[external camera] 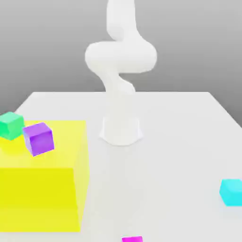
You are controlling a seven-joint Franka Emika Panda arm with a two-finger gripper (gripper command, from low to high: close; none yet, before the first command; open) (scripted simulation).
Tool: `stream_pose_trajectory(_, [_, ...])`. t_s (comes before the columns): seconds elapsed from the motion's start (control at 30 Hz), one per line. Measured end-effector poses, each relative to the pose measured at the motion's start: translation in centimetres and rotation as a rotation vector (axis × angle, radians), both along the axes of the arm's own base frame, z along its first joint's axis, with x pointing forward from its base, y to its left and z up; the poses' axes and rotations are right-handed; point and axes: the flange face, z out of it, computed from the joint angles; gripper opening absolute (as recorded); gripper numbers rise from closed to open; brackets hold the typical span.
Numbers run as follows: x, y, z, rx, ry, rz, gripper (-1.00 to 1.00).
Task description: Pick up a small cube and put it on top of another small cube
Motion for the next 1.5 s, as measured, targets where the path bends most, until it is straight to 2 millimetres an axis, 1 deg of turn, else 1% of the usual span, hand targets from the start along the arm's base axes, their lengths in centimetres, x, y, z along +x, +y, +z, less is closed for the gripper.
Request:
stream_pose_trajectory(0.13, [5.0, 0.3, -5.3, -0.007, 0.103, 0.013, 0.00])
stream_pose_trajectory(0.27, [9.1, 0.6, -11.1, -0.013, 0.201, 0.026, 0.00])
stream_pose_trajectory(0.4, [12.3, 1.0, -17.4, -0.019, 0.300, 0.039, 0.00])
stream_pose_trajectory(0.53, [14.7, 1.4, -24.2, -0.025, 0.398, 0.053, 0.00])
stream_pose_trajectory(0.67, [16.2, 1.9, -31.3, -0.031, 0.497, 0.069, 0.00])
stream_pose_trajectory(0.77, [16.7, 2.1, -36.7, -0.035, 0.571, 0.080, 0.00])
stream_pose_trajectory(0.87, [16.6, 2.3, -42.2, -0.038, 0.645, 0.090, 0.00])
stream_pose_trajectory(0.97, [15.9, 2.5, -47.6, -0.042, 0.715, 0.101, 0.00])
stream_pose_trajectory(1.1, [15.8, 2.6, -53.7, -0.043, 0.736, 0.104, 0.00])
stream_pose_trajectory(1.13, [15.7, 2.6, -54.9, -0.042, 0.737, 0.104, -1.00])
stream_pose_trajectory(1.3, [15.7, 2.6, -54.9, -0.042, 0.737, 0.104, -1.00])
stream_pose_trajectory(1.33, [15.7, 2.6, -55.5, -0.042, 0.737, 0.104, -1.00])
stream_pose_trajectory(1.37, [15.7, 2.6, -55.0, -0.042, 0.737, 0.104, -1.00])
stream_pose_trajectory(1.4, [15.7, 2.6, -54.1, -0.042, 0.737, 0.104, -1.00])
stream_pose_trajectory(1.5, [15.7, 2.5, -50.2, -0.042, 0.737, 0.102, -1.00])
